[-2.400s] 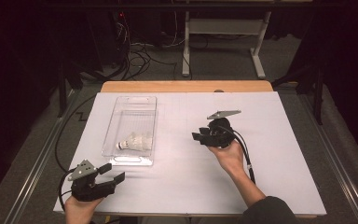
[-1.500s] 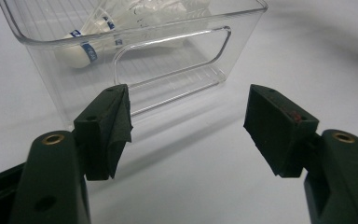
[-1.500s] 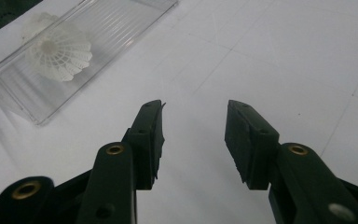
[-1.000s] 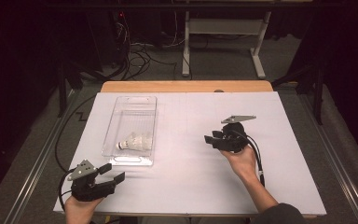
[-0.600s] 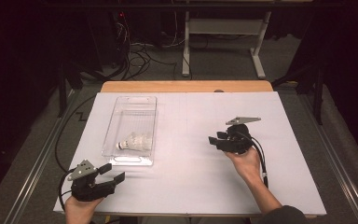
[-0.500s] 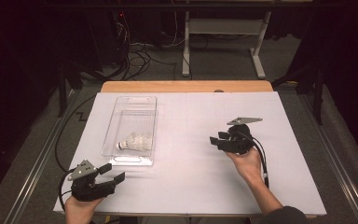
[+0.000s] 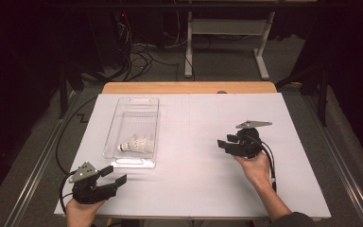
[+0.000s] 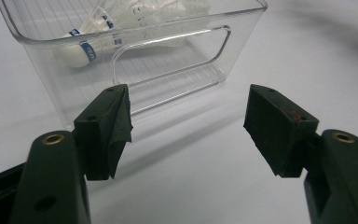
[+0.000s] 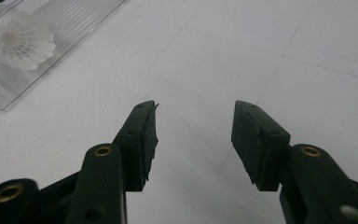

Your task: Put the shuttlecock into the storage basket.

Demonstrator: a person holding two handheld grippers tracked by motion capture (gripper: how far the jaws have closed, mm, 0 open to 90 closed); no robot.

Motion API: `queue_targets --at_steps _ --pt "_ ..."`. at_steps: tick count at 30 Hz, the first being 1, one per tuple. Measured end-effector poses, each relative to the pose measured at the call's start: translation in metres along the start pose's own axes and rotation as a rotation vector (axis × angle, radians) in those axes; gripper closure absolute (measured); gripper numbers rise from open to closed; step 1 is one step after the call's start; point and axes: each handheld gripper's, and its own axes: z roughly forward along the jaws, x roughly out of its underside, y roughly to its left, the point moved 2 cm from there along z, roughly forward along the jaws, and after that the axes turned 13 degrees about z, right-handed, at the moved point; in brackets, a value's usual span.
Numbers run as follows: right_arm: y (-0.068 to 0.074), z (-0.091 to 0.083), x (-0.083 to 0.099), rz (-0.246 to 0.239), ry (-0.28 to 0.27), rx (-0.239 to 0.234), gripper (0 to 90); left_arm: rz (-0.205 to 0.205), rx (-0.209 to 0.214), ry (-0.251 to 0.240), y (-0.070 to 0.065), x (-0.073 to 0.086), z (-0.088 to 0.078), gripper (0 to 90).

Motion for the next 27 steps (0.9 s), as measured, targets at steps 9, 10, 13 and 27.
queue_targets --at_steps 9,10,13,27 --pt "-0.006 -0.006 0.004 0.003 -0.013 0.01 49.9 0.0 -0.001 0.0 0.0 0.0 0.0 32.5" --pt "-0.006 -0.007 0.005 0.006 -0.013 0.01 49.7 0.0 -0.001 0.0 0.0 0.0 0.0 32.5" --pt "-0.008 -0.008 0.006 0.004 -0.014 0.011 49.4 -0.001 -0.002 0.0 0.0 0.0 0.0 32.5" --pt "-0.013 -0.014 0.013 0.005 -0.029 0.02 47.8 -0.001 -0.002 -0.001 0.0 0.0 0.0 32.5"
